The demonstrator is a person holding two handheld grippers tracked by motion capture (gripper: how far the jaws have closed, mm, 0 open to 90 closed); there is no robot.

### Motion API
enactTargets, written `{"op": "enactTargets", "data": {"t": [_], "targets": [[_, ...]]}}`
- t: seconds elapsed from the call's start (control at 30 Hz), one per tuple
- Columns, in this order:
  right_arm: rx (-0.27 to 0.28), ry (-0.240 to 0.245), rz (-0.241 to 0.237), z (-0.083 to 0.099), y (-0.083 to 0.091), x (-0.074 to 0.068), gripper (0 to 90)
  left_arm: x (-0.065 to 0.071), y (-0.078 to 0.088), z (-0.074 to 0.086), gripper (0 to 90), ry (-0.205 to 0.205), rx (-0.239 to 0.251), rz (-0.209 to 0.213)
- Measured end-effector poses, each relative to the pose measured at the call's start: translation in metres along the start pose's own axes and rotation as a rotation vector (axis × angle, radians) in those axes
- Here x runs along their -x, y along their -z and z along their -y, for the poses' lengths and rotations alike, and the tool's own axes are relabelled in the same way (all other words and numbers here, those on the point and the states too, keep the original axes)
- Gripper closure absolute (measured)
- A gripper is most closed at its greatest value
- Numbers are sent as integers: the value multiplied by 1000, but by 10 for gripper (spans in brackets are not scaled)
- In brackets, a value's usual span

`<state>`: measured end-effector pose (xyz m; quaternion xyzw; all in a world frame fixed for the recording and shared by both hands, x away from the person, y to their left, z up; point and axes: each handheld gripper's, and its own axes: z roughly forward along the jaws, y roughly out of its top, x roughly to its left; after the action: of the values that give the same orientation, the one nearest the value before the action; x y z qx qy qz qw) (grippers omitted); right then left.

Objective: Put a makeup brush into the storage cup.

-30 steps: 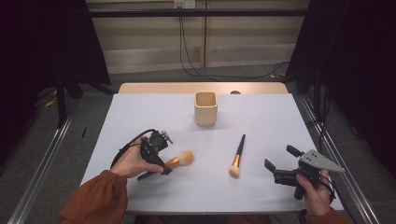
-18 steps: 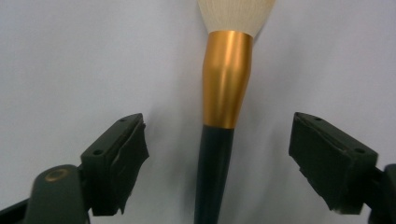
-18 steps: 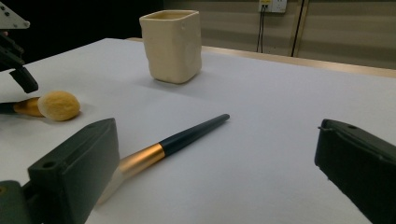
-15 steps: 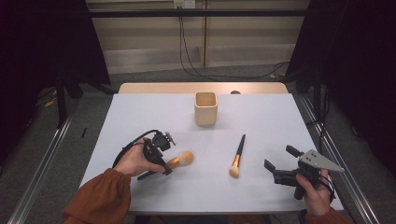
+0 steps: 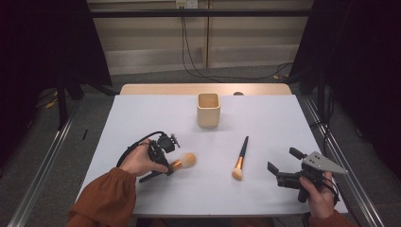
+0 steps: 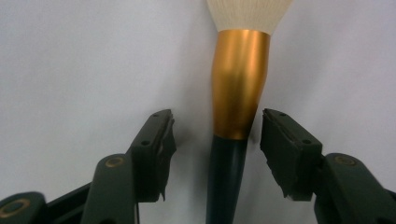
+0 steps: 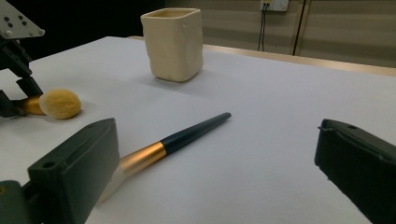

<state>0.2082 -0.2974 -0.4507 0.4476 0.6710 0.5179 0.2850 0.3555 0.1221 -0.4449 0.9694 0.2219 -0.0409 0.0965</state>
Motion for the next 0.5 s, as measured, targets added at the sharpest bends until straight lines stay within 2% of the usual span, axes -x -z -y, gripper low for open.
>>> {"op": "enactTargets", "data": {"t": [0.07,0.1,0.13,0.17,0.2,0.27,0.5], "targets": [[-5,1,2,0,0,0,0,1,-1,0,479,13,1,-13],[-5,2,1,0,0,0,0,1,-1,-1,483,-5,-12,-16],[-6,2,-1,0,0,0,0,3,-1,-1,487,-22,-23,-38],[-7,5,-3,0,0,0,0,5,-2,-2,499,-18,-19,-53],[-8,4,-4,0,0,0,0,6,-2,-2,498,-31,-35,-57],[-10,1,-3,1,-1,0,0,6,-3,-3,503,-13,-32,-56],[-9,4,-3,0,-1,0,0,8,-4,-11,553,-17,-97,-69]]}}
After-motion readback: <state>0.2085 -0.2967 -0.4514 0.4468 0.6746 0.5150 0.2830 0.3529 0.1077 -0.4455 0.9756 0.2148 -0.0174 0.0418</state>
